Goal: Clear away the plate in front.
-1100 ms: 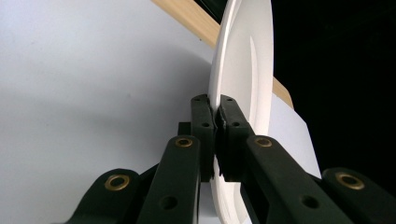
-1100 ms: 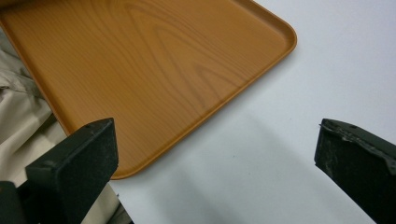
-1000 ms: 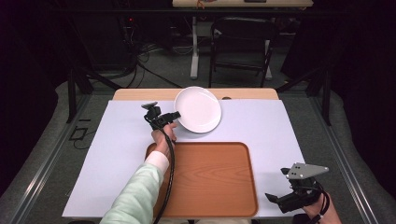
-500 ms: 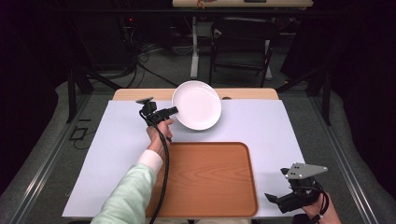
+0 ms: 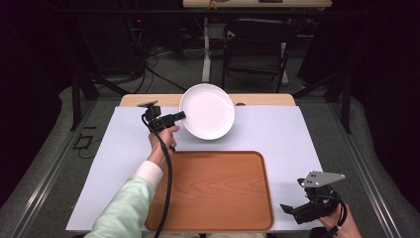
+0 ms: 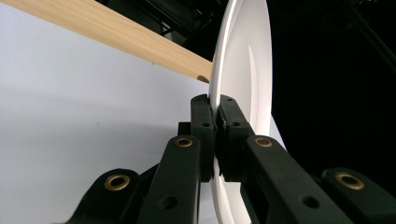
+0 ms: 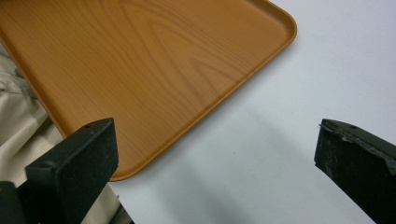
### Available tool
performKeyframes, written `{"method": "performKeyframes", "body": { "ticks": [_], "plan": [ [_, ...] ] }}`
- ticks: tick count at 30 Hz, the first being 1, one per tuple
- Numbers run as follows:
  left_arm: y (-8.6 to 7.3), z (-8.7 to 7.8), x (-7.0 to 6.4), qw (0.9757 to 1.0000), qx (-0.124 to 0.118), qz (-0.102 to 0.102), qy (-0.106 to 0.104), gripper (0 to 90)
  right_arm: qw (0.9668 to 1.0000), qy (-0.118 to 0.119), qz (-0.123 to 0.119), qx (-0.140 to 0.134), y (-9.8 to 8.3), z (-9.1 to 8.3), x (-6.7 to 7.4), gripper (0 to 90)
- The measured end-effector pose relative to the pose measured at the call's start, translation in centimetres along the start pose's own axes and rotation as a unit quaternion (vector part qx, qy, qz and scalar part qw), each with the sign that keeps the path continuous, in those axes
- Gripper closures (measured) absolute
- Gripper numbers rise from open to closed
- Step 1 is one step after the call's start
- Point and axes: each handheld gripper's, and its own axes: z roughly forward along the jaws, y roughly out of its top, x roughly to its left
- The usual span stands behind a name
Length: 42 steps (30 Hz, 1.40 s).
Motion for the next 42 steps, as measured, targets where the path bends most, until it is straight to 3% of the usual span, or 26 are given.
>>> {"method": "performKeyframes", "body": {
  "ticks": [7,12,17,24,42],
  "plan": [
    [-0.3,-1.0,-0.1,0.9999,0.005,0.015,-0.007,87.4,0.9998,-0.001,0.019,-0.001,0.5,0.3,0.0,0.0],
    [-0.5,-1.7,-0.3,0.9995,0.010,0.025,-0.015,87.3,0.9996,0.000,0.025,0.014,1.5,1.1,-0.1,0.0],
    [-0.8,-2.5,-0.7,0.9988,0.018,0.038,-0.027,87.3,0.9989,0.006,0.043,0.019,2.7,2.1,-0.9,0.0],
    [-1.2,-3.5,-1.0,0.9976,0.022,0.054,-0.037,87.3,0.9988,0.014,0.041,0.024,4.1,3.4,-1.1,0.0],
    [-3.2,-6.2,-1.5,0.9937,0.036,0.079,-0.071,87.3,0.9965,0.074,0.040,0.008,9.2,7.5,-1.1,0.0]
  ]
}}
